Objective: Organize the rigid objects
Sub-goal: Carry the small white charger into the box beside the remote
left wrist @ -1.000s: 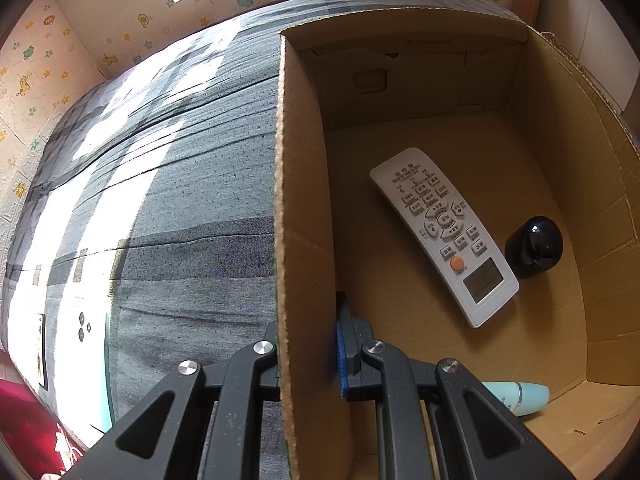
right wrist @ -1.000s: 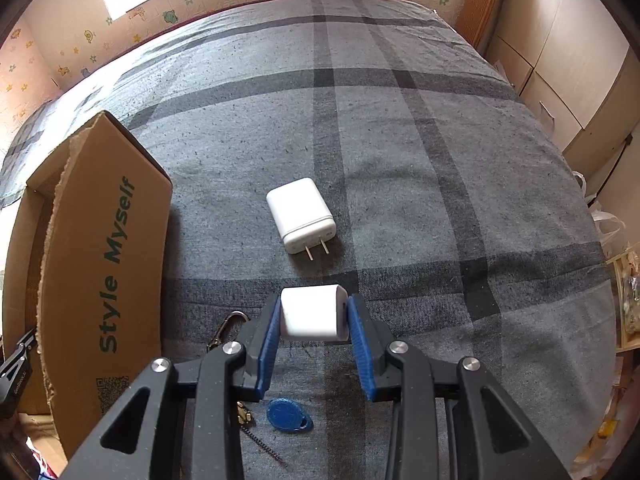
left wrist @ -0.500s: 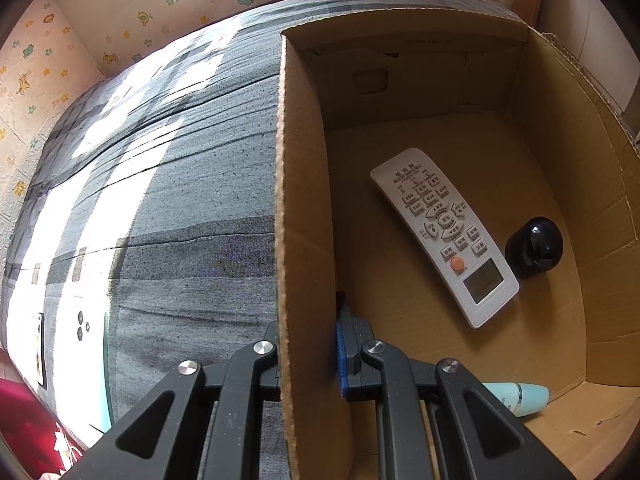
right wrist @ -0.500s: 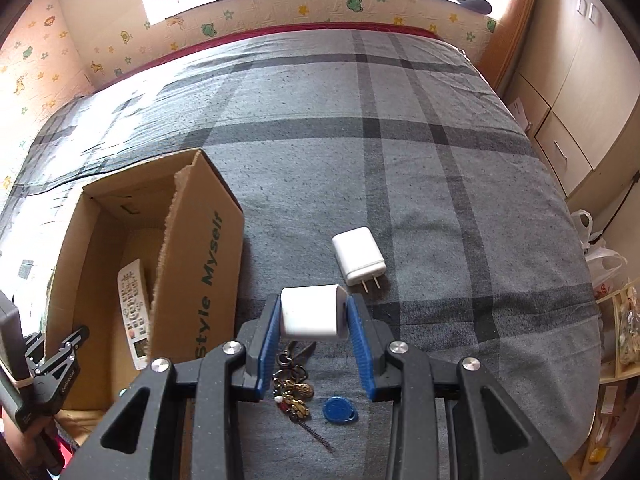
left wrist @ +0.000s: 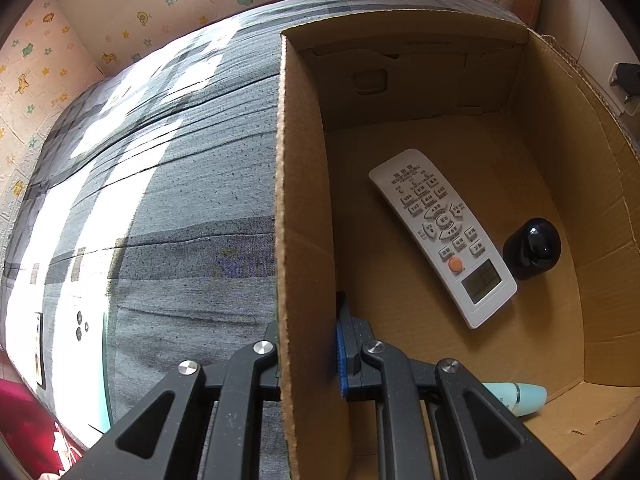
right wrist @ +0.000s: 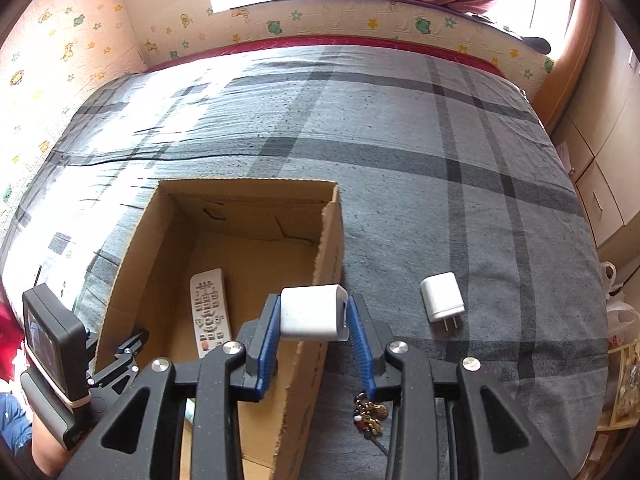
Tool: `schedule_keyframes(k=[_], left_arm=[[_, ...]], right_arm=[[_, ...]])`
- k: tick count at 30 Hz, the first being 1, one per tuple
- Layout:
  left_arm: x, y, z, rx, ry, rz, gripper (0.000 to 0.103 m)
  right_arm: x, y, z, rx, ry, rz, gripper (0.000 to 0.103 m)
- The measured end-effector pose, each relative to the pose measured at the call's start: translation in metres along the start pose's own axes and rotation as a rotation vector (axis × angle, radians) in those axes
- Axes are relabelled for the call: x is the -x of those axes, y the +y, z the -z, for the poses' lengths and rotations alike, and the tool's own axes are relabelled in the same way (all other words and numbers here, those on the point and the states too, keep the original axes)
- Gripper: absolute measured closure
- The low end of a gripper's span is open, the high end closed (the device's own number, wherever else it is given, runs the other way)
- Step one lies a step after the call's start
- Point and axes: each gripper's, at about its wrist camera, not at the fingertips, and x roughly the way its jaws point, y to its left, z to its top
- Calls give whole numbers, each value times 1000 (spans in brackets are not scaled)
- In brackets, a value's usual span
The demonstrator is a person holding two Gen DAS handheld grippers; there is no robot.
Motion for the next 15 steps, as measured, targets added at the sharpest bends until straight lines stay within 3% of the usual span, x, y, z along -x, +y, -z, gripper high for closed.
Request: schedule_keyframes(k=[15], left_arm=[[0, 2, 0, 1, 1, 5, 89]], right_arm=[[-61, 71, -16, 130, 104, -50, 67]])
